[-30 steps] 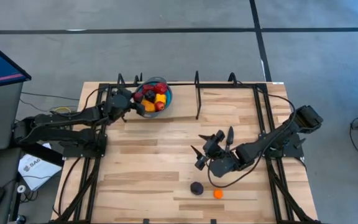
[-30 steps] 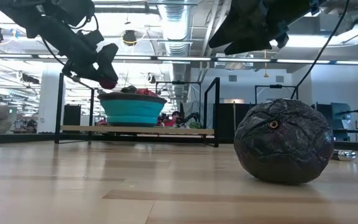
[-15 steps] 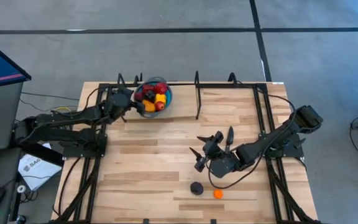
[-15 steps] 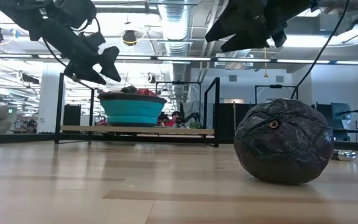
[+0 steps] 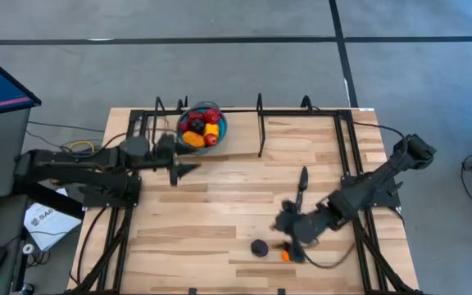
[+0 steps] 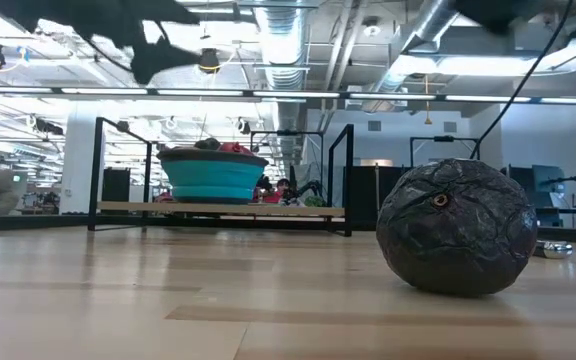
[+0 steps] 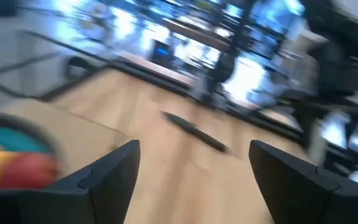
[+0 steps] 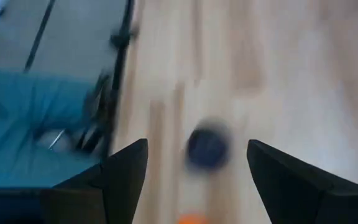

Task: Pick & Place Fruit
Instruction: Put the orange into the blue strainer bowl on the shelf

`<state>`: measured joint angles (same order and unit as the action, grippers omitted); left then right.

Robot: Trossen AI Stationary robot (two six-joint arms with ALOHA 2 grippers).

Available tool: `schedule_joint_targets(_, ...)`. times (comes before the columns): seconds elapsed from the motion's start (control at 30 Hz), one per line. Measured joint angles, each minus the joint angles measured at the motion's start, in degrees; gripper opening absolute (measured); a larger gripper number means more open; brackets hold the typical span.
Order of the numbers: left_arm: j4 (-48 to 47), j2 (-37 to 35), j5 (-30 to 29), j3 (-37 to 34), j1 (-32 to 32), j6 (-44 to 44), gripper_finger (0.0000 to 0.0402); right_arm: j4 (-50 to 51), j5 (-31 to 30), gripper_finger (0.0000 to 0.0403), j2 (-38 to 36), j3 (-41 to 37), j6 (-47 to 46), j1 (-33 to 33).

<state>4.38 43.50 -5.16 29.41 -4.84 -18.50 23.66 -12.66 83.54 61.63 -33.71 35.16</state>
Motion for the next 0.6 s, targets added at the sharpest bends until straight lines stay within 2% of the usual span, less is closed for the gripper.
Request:
schedule_joint_targets(0.17, 1.8, 2.9, -7.1, 0.0, 12.0, 0.1, 0.0296, 7.6, 0.3, 0.0269, 2.3, 0.0, -14.5, 6.5)
schedule_joint_targets(0.33, 4.6, 8.0, -14.0, 0.0, 19.8, 0.0, 0.0296, 8.6, -10.4, 0.0269, 8.5, 0.1, -21.5, 12.9)
schedule_joint_targets(0.6, 8.9, 15.4, -14.7, 0.1, 24.9, -4.0, 0.0296, 9.0, -14.5, 0.0269, 20.0, -0.1, -30.1, 17.5)
